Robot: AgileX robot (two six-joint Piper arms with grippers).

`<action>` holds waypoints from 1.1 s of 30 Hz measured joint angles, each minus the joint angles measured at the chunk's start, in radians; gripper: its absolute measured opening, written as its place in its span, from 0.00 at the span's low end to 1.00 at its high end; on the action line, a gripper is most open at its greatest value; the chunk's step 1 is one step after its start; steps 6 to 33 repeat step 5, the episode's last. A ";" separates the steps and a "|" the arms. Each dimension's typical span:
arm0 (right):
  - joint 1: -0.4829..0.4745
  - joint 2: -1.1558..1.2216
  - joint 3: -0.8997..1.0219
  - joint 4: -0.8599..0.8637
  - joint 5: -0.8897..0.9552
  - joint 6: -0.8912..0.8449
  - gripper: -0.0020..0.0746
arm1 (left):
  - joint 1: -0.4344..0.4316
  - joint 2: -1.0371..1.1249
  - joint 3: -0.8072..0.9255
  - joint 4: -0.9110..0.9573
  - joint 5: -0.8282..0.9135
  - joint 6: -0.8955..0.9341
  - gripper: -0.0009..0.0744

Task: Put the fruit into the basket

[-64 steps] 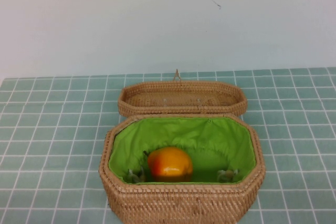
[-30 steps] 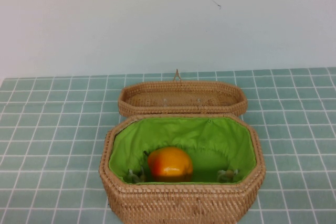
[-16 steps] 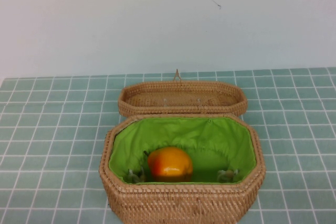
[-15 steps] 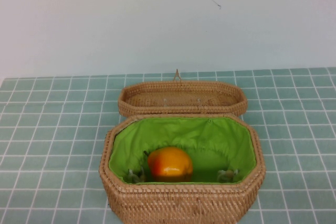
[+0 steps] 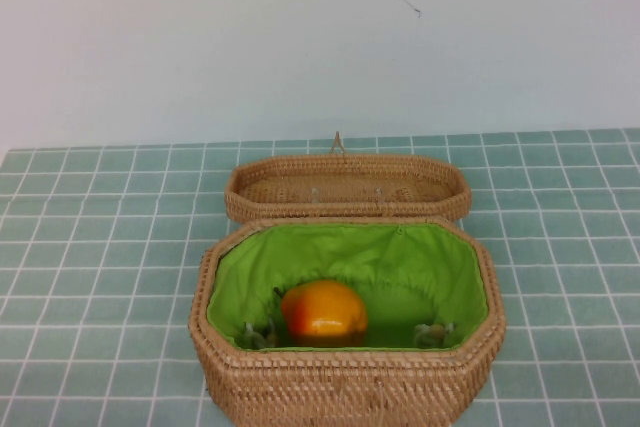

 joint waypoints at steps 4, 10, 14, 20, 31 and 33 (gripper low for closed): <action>0.000 0.000 0.000 0.000 0.000 0.000 0.02 | 0.000 0.000 0.000 0.000 0.000 0.000 0.01; 0.000 0.000 0.000 0.000 0.000 0.000 0.02 | 0.000 0.000 0.000 0.000 0.000 0.000 0.01; 0.000 0.000 0.000 0.000 0.000 0.000 0.02 | 0.000 0.000 0.000 0.000 0.000 0.000 0.01; 0.000 0.000 0.000 0.000 0.000 0.000 0.02 | 0.000 0.000 0.000 0.000 0.000 0.000 0.01; 0.000 0.000 0.000 0.000 0.000 0.000 0.02 | 0.000 0.000 0.000 0.000 0.000 0.000 0.01; 0.000 0.000 0.000 0.000 0.000 0.000 0.02 | 0.000 0.000 0.000 0.000 0.000 0.000 0.01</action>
